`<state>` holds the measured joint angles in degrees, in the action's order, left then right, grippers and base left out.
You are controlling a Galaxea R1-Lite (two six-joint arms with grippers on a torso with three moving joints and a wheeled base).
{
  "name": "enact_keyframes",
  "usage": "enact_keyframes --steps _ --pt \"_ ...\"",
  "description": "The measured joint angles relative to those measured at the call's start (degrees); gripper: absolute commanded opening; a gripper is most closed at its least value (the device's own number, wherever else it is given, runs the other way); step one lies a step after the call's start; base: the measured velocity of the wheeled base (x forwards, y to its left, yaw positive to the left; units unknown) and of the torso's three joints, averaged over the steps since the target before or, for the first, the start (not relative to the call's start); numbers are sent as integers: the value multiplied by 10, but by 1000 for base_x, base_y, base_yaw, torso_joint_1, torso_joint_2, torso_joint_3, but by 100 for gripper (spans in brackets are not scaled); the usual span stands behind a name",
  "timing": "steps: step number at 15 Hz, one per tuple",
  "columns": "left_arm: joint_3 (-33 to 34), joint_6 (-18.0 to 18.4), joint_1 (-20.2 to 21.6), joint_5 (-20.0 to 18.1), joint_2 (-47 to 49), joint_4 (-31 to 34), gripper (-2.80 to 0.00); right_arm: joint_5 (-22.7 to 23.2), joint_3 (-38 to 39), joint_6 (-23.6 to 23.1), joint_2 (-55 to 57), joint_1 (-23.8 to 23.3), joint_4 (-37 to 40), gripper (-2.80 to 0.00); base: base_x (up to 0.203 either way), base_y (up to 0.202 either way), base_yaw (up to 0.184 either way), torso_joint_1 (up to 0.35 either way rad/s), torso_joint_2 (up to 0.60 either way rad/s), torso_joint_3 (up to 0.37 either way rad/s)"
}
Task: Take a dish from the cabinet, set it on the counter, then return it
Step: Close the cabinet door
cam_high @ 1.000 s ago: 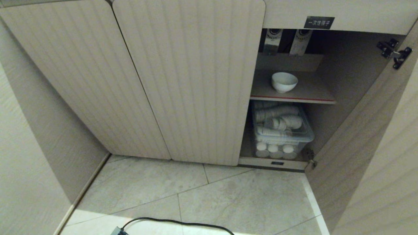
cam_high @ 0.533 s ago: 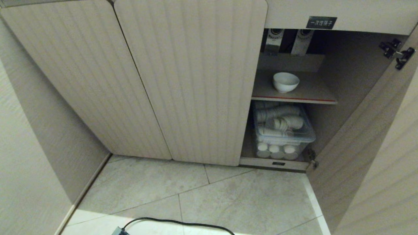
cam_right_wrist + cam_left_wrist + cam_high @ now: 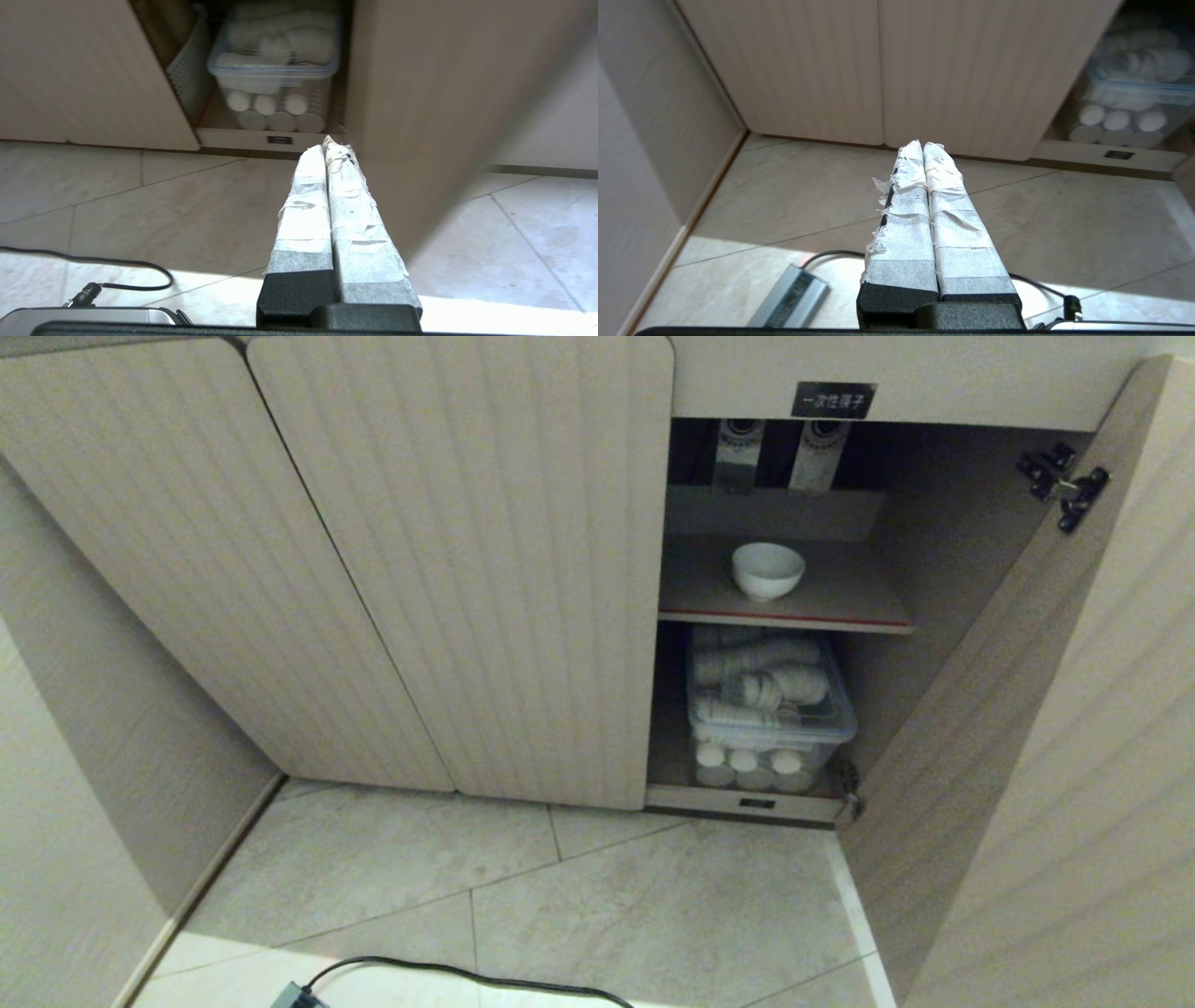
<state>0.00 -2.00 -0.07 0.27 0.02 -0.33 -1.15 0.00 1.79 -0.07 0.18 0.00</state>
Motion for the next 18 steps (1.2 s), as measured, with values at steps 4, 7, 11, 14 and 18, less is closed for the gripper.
enact_keyframes --steps 4,7,11,14,18 --pt "0 0 -1 0 0 0 -280 0 0 0 0 -1 0 -280 0 -21 -1 1 0 0" --pt "0 0 0 1 0 0 -280 0 0 0 0 0 0 -280 0 0 0 0 0 0" --pt "0 0 0 1 0 0 -280 0 0 0 0 0 0 -280 0 0 0 0 0 0" --pt "0 0 0 1 0 0 -280 0 0 0 0 0 0 -280 0 0 0 0 0 0" --pt "0 0 0 1 0 0 -280 0 0 0 0 0 0 -280 0 0 0 0 0 0"
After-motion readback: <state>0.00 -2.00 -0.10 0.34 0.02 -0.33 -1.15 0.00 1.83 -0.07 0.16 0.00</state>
